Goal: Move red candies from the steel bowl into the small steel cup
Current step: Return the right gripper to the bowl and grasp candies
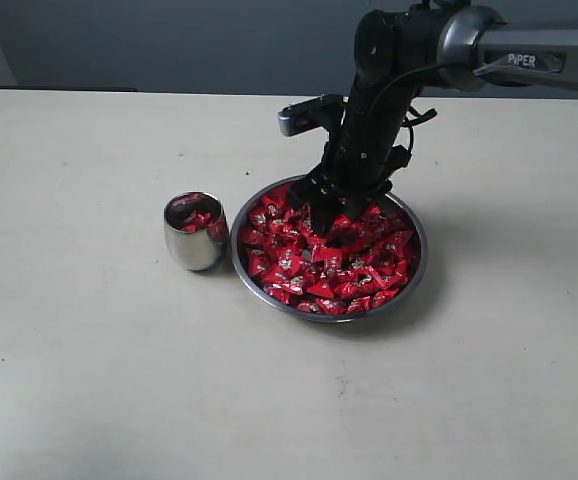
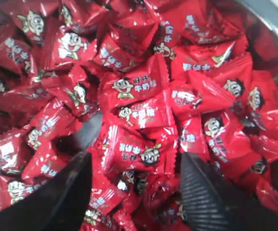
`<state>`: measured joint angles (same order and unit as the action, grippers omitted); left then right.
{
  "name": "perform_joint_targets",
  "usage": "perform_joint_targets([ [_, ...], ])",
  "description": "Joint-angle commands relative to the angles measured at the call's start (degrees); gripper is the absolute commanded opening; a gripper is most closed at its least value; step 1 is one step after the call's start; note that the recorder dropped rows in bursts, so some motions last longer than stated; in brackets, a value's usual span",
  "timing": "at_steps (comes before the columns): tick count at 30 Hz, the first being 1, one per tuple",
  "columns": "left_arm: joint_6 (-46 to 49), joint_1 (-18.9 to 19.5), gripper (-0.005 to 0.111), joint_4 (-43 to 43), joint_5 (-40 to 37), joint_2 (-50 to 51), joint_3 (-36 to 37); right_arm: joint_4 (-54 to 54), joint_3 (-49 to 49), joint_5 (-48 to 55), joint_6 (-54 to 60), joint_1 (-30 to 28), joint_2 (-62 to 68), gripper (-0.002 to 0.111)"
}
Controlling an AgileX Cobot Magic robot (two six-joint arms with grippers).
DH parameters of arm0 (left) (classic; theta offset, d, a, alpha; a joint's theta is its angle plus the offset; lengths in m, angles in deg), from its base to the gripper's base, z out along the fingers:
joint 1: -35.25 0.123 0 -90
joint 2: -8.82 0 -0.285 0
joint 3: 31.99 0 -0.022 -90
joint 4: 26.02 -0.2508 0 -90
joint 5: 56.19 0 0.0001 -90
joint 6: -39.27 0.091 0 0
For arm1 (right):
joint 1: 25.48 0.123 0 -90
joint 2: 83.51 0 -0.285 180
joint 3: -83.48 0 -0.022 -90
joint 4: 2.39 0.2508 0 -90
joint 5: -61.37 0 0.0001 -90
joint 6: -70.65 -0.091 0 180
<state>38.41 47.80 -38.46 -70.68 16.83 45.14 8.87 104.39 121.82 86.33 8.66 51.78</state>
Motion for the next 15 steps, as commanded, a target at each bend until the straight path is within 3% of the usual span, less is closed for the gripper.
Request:
perform_joint_targets([
  [1,-0.21,-0.16,0.0,-0.25,0.77,-0.22,0.08,-0.71,-0.11,-2.21,0.06,-0.31,1.07,0.058],
  [5,-0.21,-0.16,0.0,-0.25,0.77,-0.22,0.08,-0.71,-0.11,-2.73,0.06,-0.31,1.88,0.051],
  [12,-0.21,-0.16,0.0,-0.25,0.77,-0.22,0.08,-0.71,-0.11,-2.11,-0.07,-0.31,2.39,-0.001],
  [15,-0.21,-0.16,0.0,-0.25,0.77,-0.22,0.08,-0.6,-0.11,-2.04,-0.57,-0.31,1.23,0.0],
])
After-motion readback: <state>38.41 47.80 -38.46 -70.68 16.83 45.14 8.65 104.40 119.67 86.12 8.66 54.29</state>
